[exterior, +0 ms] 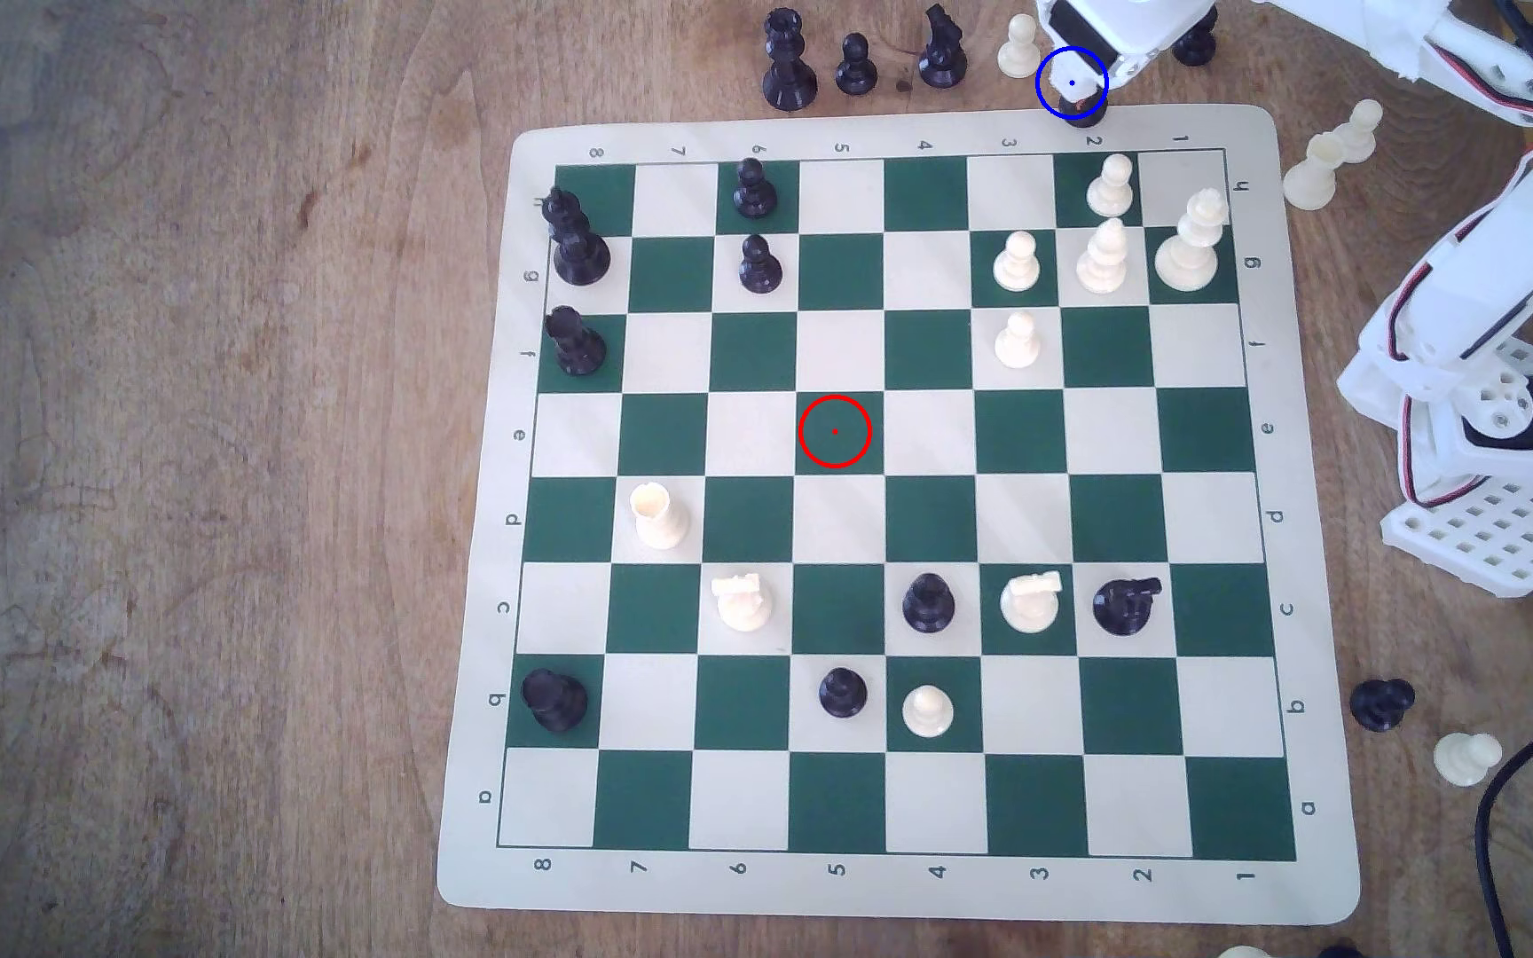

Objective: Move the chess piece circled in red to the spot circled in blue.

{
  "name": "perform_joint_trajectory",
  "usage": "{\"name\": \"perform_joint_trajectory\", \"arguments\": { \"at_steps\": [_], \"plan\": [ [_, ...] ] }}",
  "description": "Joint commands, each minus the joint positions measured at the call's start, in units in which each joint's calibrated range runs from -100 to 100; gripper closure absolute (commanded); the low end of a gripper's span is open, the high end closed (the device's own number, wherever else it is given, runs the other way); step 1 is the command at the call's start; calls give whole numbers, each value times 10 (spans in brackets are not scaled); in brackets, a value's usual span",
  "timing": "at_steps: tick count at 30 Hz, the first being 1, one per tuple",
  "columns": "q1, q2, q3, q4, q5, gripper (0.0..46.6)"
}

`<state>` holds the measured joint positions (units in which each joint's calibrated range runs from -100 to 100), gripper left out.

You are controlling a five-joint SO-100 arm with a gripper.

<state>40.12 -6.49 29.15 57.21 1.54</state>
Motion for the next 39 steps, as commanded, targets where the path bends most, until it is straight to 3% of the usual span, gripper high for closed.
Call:
{"name": "perform_joint_trajectory", "arguments": {
  "at_steps": [1,21,25,27,31,39],
  "plan": [
    [6,-2,-55,-14,4,464],
    [7,51,-108,-7,19,457],
    [7,51,-110,-9,20,380],
    [10,49,-106,-14,24,305],
    [16,40,-103,-23,26,241],
    [23,-2,-90,-19,26,224]
  ]
}}
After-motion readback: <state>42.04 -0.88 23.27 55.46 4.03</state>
